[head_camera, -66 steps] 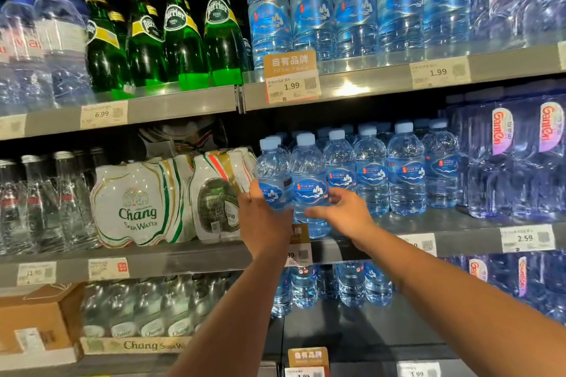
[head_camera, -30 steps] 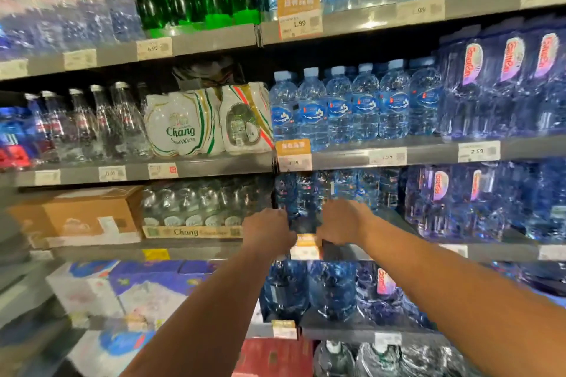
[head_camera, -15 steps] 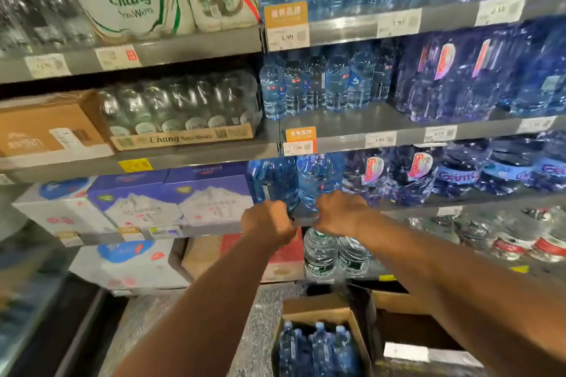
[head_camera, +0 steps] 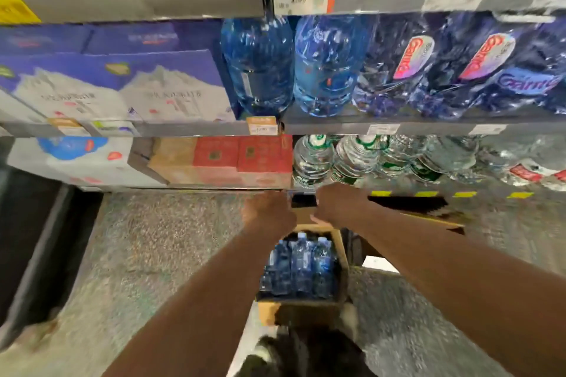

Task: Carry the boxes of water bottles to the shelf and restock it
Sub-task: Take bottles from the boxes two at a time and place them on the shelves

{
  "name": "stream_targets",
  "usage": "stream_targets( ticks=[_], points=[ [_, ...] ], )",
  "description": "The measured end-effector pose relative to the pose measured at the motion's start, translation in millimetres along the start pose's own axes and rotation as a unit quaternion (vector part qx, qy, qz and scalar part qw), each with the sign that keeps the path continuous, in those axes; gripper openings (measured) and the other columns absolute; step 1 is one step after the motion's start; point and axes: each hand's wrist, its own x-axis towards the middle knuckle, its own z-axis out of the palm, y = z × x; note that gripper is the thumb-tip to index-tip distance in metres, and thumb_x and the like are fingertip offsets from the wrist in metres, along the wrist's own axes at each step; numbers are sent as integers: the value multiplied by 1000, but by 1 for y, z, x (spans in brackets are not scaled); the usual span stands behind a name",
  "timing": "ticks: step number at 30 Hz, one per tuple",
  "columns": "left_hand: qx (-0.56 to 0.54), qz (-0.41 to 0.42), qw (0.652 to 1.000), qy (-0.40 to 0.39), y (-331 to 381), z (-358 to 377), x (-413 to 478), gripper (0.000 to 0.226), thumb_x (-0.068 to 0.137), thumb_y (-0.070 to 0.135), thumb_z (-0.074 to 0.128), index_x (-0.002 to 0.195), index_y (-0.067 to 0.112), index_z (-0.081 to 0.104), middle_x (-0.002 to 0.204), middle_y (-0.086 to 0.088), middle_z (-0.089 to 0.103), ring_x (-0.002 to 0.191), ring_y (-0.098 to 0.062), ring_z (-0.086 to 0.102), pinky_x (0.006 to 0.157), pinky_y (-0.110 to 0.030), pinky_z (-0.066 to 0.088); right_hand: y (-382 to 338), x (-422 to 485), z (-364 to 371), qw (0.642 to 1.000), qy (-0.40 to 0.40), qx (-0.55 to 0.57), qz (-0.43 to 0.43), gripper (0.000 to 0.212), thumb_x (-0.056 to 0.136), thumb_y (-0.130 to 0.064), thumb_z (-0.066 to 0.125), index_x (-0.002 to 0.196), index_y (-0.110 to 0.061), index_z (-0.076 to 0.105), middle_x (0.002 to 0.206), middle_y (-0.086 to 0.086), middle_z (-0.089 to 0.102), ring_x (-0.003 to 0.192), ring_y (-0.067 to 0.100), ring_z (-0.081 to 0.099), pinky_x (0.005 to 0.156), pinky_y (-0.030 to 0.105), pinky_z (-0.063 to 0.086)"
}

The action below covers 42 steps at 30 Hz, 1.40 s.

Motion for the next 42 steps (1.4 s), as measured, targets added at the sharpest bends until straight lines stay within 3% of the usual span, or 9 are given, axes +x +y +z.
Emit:
stream_targets(
  ticks=[2,5,13,20,26,32,35,38,42],
  points=[
    [-15,0,999,-47,-3,29,16,34,89,28,51,121,18,57,121,-6,59,113,-26,57,88,-31,42,8,25,30,999,-36,11,8,20,91,-30,54,98,-12,58,96,3,60,100,27,60,84,33,51],
    [-50,-13,995,-88,-17,76,42,36,91,32,49,121,15,55,120,-8,58,109,-28,58,85,-34,44,14,58,79,993,-100,51,46,42,92,-36,51,124,-10,51,108,9,60,101,29,59,80,32,47],
    [-207,-54,964,-156,-29,230,102,35,90,19,49,123,12,55,128,-9,56,119,-30,53,94,-38,44,34,131,240,964,-125,165,165,31,91,-29,52,113,-8,56,116,14,62,107,32,60,74,32,44],
    [-314,-68,927,-196,3,352,135,50,97,17,46,143,6,28,142,-14,36,129,-31,40,100,-40,37,60,178,374,919,-137,263,259,63,82,-50,57,129,-9,48,125,16,51,113,35,55,79,32,43],
    [-381,-178,878,-230,18,399,157,66,95,30,50,145,-1,21,145,-22,36,132,-38,38,106,-47,36,80,205,411,899,-155,301,277,56,84,-52,56,129,-19,54,127,7,58,113,31,57,79,27,42],
    [-393,-279,845,-230,25,410,193,77,83,40,67,137,1,30,132,-20,50,119,-39,50,98,-48,44,90,222,426,830,-140,399,365,70,66,-58,71,120,-17,57,111,5,66,96,26,66,71,31,53],
    [-374,-300,849,-221,37,412,195,76,86,38,66,138,0,25,139,-21,38,128,-39,40,103,-43,35,91,227,428,816,-123,425,371,50,70,-52,71,106,-17,65,98,5,70,82,25,68,61,29,51],
    [-359,-297,861,-202,39,415,192,78,86,40,63,139,0,23,139,-20,39,128,-37,40,103,-43,35,95,223,428,810,-101,450,361,51,66,-38,77,111,-20,62,103,1,67,91,23,65,73,31,53],
    [-414,-295,836,-209,23,412,187,64,79,47,64,126,11,41,115,-13,59,103,-33,59,88,-43,52,100,215,421,746,-98,533,387,64,56,-20,79,115,-18,56,104,3,64,93,24,63,85,38,55]
  ],
)
